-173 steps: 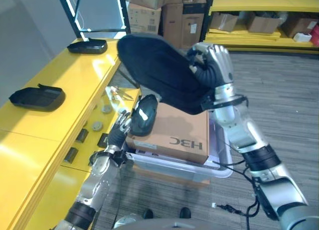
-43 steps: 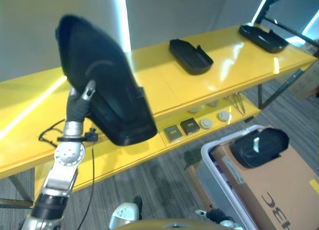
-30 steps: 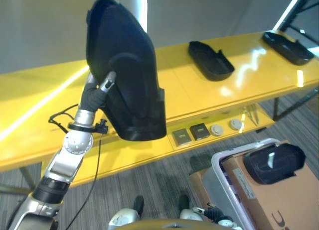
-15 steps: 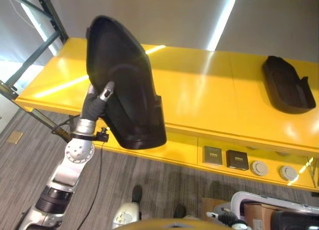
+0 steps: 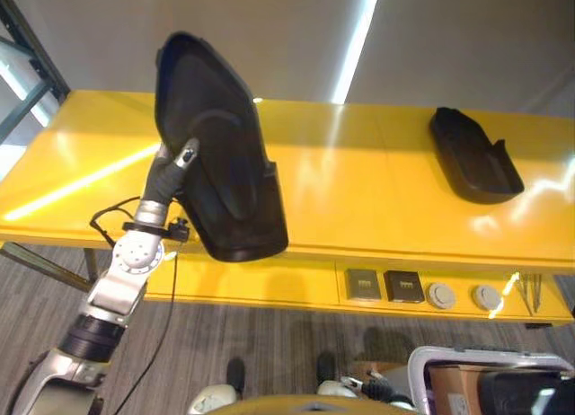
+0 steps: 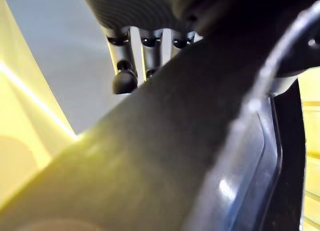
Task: Move parts from the plastic box to the shelf.
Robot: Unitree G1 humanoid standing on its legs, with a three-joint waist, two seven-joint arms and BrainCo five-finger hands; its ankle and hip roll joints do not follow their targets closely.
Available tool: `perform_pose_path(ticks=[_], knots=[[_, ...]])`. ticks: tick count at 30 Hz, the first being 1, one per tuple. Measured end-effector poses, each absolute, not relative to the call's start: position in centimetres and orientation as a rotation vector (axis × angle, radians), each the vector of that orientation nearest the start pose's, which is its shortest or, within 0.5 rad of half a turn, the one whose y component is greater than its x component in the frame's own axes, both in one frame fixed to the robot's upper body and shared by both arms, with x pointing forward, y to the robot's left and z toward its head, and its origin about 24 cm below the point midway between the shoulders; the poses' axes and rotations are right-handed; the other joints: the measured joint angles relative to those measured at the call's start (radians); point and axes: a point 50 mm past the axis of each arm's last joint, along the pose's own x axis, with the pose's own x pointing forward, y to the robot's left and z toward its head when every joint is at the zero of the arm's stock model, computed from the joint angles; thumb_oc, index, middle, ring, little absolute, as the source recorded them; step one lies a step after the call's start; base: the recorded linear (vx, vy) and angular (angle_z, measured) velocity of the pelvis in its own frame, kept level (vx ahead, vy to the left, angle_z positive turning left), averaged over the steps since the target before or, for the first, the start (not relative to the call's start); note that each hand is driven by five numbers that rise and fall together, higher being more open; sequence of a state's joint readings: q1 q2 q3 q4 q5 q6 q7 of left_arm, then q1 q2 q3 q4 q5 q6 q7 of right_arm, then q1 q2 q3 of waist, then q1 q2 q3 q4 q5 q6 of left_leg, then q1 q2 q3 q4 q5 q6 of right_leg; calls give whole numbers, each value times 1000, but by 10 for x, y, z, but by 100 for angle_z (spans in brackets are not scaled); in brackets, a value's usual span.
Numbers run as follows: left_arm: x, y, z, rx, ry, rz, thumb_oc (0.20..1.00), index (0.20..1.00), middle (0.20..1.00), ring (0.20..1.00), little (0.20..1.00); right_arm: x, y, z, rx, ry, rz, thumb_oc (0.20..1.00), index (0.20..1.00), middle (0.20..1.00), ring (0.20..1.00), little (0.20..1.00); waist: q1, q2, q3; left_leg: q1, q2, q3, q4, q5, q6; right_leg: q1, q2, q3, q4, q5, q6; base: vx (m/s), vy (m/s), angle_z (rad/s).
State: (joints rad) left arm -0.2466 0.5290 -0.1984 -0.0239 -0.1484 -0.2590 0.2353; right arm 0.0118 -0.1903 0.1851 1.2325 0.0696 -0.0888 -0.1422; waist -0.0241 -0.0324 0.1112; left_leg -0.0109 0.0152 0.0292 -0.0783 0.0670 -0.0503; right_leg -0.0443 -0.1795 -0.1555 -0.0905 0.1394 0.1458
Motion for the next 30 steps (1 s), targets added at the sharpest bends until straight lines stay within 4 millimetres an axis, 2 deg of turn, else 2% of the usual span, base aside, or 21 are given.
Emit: perform_pose_path(ticks=[2, 4, 6, 7, 11, 13, 15, 17, 18, 21, 24, 30], knots=[[290, 187, 133, 311, -447, -25, 200, 200, 200, 200, 200, 93, -220, -162, -313, 1149, -117, 1000, 1000, 1000, 1000, 1000, -11, 15, -7, 2, 39, -3, 0, 0, -17, 2, 39, -10, 0, -9, -20, 51, -51, 0], [297, 186, 136, 313, -445, -23, 200, 200, 200, 200, 200, 95, -226, -161, -351, 1148, -107, 1000, 1000, 1000, 1000, 1000, -28, 27, -12, -6, 69, -3, 0, -1, -26, -7, 69, -13, 0, -15, -37, 69, -42, -9], [320, 180, 143, 220, -423, -20, 200, 200, 200, 200, 200, 97, -229, -160, -375, 1147, -96, 1000, 1000, 1000, 1000, 1000, -52, 40, -15, -4, 92, 2, 0, 0, -33, -14, 94, -3, 0, -12, -50, 51, -29, -24], [335, 174, 151, 200, -416, -35, 200, 200, 200, 200, 200, 102, -227, -159, -393, 1140, -77, 1000, 1000, 1000, 1000, 1000, -64, 41, -16, -13, 96, 18, 0, 0, -43, -28, 94, 8, 0, -13, -55, -14, -16, -28], [359, 174, 173, 254, -410, -33, 200, 200, 200, 200, 200, 118, -220, -156, -459, 1089, 2, 1000, 1000, 1000, 1000, 1000, -88, 41, -16, -43, 90, 30, 0, 7, -44, -68, 90, 23, 0, -3, -56, -63, -4, -13], [379, 171, 184, 332, -375, -38, 200, 200, 200, 200, 200, 130, -221, -152, -532, 1057, 59, 1000, 1000, 1000, 1000, 1000, -89, 41, -16, -67, 86, 37, 0, 16, -42, -97, 87, 33, 0, 11, -56, -62, 20, -10], [388, 173, 184, 391, -328, -30, 200, 200, 200, 200, 200, 135, -220, -150, -559, 1041, 83, 1000, 1000, 1000, 1000, 1000, -98, 52, -9, -70, 82, 44, 0, 21, -40, -103, 83, 35, 0, 19, -60, -67, 27, -9], [398, 176, 187, 458, -269, -38, 200, 200, 200, 200, 200, 142, -219, -148, -561, 1018, 87, 1000, 1000, 1000, 1000, 1000, -98, 77, 9, -97, 77, 51, 0, 24, -40, -134, 78, 40, 0, 25, -54, -102, 27, -5], [403, 181, 189, 464, -226, -21, 200, 200, 200, 200, 200, 154, -217, -144, -589, 987, 108, 1000, 1000, 1000, 1000, 1000, -103, 90, 33, -120, 74, 51, 0, 32, -38, -158, 79, 41, 1, 32, -52, -83, 16, -3], [408, 179, 197, 462, -219, -25, 200, 200, 200, 200, 200, 163, -216, -140, -609, 963, 123, 1000, 1000, 1000, 1000, 1000, -102, 93, 73, -134, 73, 51, 0, 38, -41, -170, 80, 41, 1, 44, -59, -66, 9, 1], [414, 181, 215, 479, -232, 7, 200, 200, 200, 200, 200, 176, -214, -135, -626, 932, 134, 1000, 1000, 1000, 1000, 1000, -99, 91, 110, -161, 73, 50, 0, 47, -42, -198, 78, 41, 3, 47, -54, -7, 2, 1], [415, 163, 207, 439, -223, -31, 200, 200, 200, 200, 200, 182, -213, -133, -632, 925, 130, 1000, 1000, 1000, 1000, 1000, -98, 87, 141, -161, 72, 50, 0, 45, -41, -196, 80, 38, 8, 51, -58, 0, 0, 0]])
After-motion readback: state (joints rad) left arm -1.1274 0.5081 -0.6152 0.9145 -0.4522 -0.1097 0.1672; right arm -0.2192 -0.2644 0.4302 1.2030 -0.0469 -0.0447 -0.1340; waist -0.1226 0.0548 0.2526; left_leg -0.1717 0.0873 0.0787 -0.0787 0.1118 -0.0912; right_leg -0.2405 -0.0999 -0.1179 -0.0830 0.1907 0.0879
